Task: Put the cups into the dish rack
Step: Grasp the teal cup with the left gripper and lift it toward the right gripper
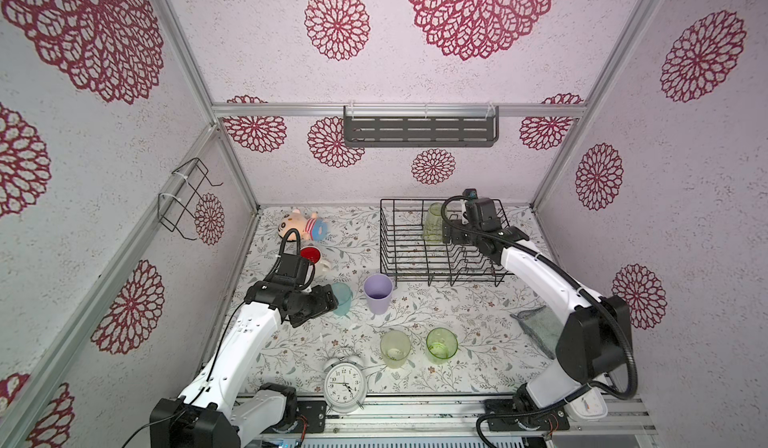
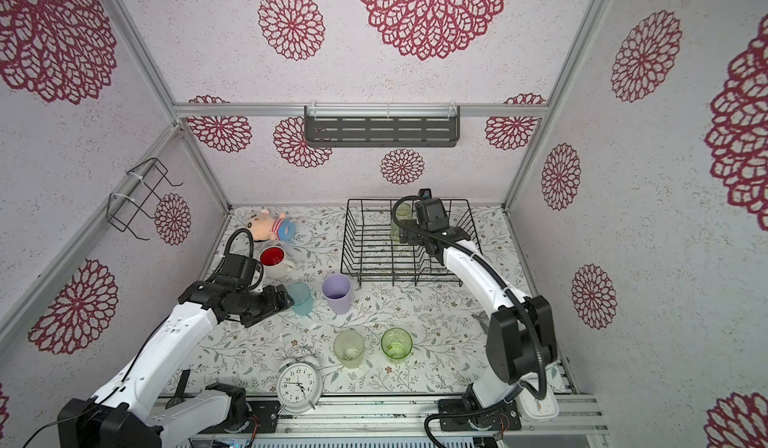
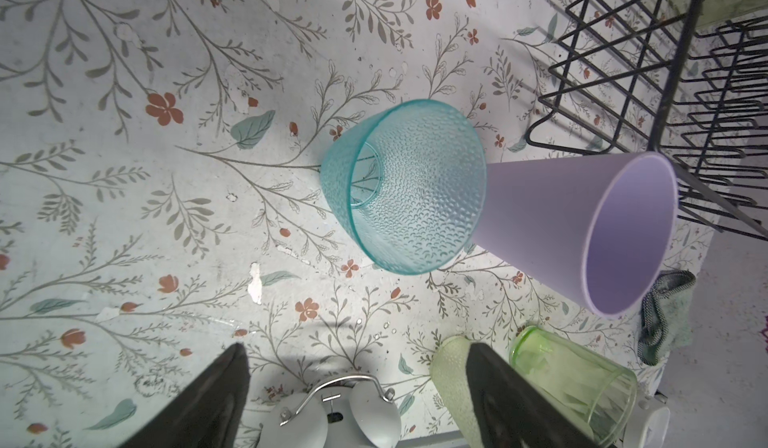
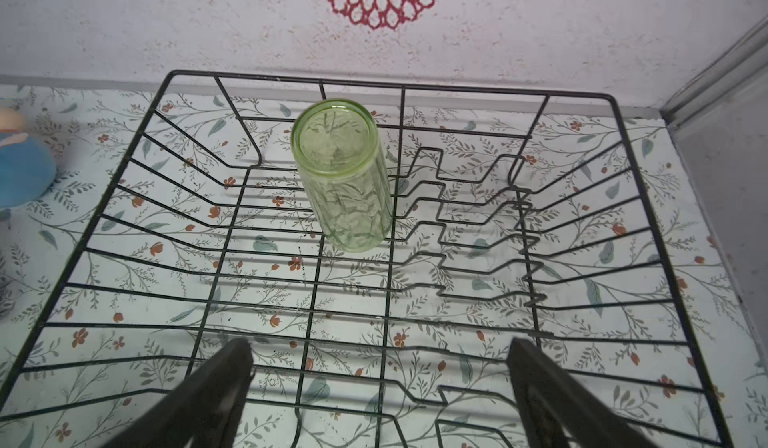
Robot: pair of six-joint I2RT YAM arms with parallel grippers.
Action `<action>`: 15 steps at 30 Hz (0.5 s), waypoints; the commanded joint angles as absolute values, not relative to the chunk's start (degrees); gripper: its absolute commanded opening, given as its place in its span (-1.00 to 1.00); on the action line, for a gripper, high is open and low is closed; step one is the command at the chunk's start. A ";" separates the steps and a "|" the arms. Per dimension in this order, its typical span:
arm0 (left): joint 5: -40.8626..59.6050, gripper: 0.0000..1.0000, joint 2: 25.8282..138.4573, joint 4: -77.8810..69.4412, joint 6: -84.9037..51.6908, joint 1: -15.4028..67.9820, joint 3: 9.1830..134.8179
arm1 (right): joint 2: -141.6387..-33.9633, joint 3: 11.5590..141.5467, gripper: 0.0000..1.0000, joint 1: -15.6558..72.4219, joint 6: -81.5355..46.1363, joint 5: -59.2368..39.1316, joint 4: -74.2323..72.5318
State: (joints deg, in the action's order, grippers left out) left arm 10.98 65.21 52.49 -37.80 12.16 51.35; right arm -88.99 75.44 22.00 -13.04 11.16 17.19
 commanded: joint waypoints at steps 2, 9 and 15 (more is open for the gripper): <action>7.74 0.71 67.64 46.40 -40.94 12.90 50.90 | -84.44 74.00 0.98 20.90 -16.37 7.10 9.58; 4.77 0.56 76.23 41.48 -42.08 12.91 52.57 | -86.41 76.44 0.92 21.38 -16.20 4.68 12.01; 5.37 -0.14 82.48 39.26 -42.08 13.09 53.66 | -87.18 76.79 0.80 21.68 -17.04 2.49 12.86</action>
